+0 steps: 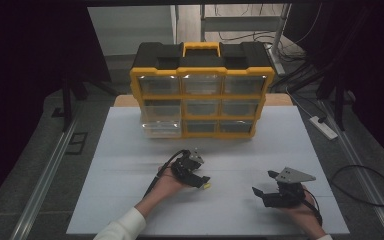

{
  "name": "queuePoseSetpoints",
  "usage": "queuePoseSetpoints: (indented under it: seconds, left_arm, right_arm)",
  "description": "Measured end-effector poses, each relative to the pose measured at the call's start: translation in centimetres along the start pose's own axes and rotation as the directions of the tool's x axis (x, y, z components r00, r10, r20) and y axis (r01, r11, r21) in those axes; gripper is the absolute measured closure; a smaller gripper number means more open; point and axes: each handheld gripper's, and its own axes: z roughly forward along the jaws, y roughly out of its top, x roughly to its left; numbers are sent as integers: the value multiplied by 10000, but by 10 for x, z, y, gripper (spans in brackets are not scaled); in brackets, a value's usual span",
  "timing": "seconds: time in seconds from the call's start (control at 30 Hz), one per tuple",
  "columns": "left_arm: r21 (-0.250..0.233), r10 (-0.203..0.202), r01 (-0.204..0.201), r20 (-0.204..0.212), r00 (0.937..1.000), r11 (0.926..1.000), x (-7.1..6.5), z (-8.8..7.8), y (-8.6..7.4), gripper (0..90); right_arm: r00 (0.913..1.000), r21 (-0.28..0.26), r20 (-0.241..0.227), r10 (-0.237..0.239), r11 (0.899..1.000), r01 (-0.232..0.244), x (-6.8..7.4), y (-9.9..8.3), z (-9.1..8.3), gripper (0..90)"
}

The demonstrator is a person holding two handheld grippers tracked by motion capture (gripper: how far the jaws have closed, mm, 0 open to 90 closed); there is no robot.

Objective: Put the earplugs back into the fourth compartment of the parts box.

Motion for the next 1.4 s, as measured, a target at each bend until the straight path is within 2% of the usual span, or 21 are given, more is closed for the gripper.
queuePoseSetpoints:
  seconds: [0.17,0.33,0.43,0.57,0.67,0.83,1.0,1.17,1.27,1.4]
  left_arm:
    - [238,228,-231,139,9996,9994,-1,2,0,495]
    - [359,365,-373,241,9990,9987,-3,3,0,659]
    - [367,362,-378,447,9983,9986,-2,2,-1,766]
    - [265,440,-449,342,9984,9986,-1,1,-1,789]
    - [19,369,-370,239,9990,9993,0,-3,-1,790]
    - [-738,258,-260,-29,9997,9969,1,-17,-2,790]
    - [-1551,89,-104,-103,9999,9878,-1,-28,-3,790]
    - [-2305,-70,39,-128,9999,9731,-2,-41,-3,790]
    - [-2590,-254,270,95,9996,9655,0,-47,-5,790]
    - [-2996,-423,437,109,9990,9531,1,-57,-6,791]
  right_arm:
    - [10000,33,6,-14,10000,14,0,0,0,171]
    - [10000,57,19,-33,10000,33,0,0,0,172]
    - [10000,53,23,-56,10000,55,0,0,1,171]
    - [10000,68,22,-82,9999,82,1,0,1,171]
    - [10000,60,31,-76,10000,76,0,0,1,172]
    - [10000,45,43,-86,10000,85,1,0,0,172]
    - [9999,52,58,-93,9999,93,1,0,0,172]
    - [9999,37,76,-89,10000,89,0,0,0,172]
    - [9999,38,80,-89,10000,89,1,0,0,172]
    - [9999,27,92,-102,9999,102,1,0,0,171]
